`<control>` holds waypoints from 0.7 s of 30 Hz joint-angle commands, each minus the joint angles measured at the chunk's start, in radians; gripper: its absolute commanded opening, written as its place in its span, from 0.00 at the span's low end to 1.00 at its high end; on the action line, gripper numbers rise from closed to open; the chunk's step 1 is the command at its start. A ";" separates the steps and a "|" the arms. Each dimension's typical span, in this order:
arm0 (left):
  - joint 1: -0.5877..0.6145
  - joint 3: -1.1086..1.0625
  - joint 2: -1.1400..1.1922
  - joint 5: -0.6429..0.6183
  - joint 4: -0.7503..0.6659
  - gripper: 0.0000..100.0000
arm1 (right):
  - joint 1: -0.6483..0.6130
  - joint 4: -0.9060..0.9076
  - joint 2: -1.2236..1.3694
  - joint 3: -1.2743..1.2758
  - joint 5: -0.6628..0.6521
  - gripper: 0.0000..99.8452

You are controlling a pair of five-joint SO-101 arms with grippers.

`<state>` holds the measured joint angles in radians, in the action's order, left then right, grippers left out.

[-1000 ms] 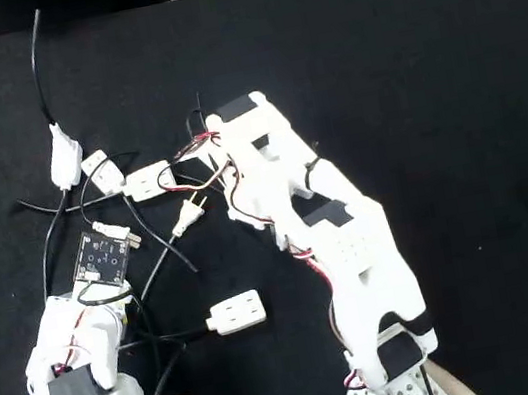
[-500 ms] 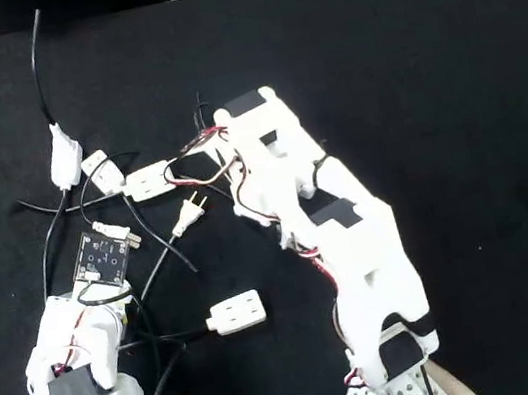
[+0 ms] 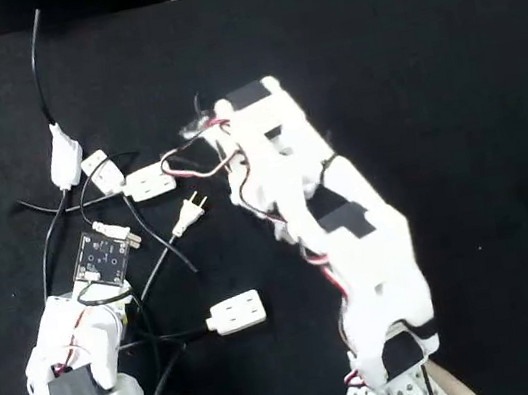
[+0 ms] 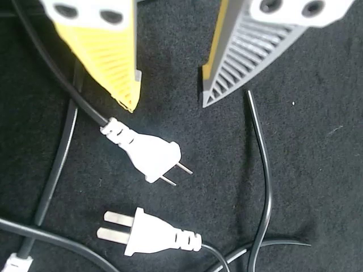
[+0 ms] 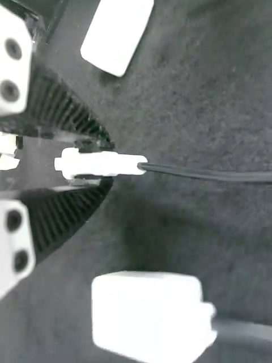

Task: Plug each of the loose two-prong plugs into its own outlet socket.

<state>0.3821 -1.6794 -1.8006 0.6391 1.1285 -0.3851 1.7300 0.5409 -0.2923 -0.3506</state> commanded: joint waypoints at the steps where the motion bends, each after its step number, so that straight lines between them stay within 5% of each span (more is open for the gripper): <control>1: -0.015 -0.016 -0.003 0.009 0.005 0.18 | 0.002 0.029 -0.248 0.054 0.023 0.01; 5: -0.044 -0.016 -0.003 0.005 0.005 0.18 | -0.052 -0.103 -0.489 0.209 0.107 0.01; 11: -0.159 0.004 -0.005 -0.018 0.005 0.18 | -0.198 -0.529 -0.823 0.572 0.321 0.01; 21: -0.303 0.213 -0.028 -0.362 -0.038 0.19 | -0.275 -1.096 -1.307 1.099 0.562 0.01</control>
<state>0.1596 -1.5581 -1.8190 0.3475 1.1285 -0.6414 0.7679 -0.6206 0.7081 0.1711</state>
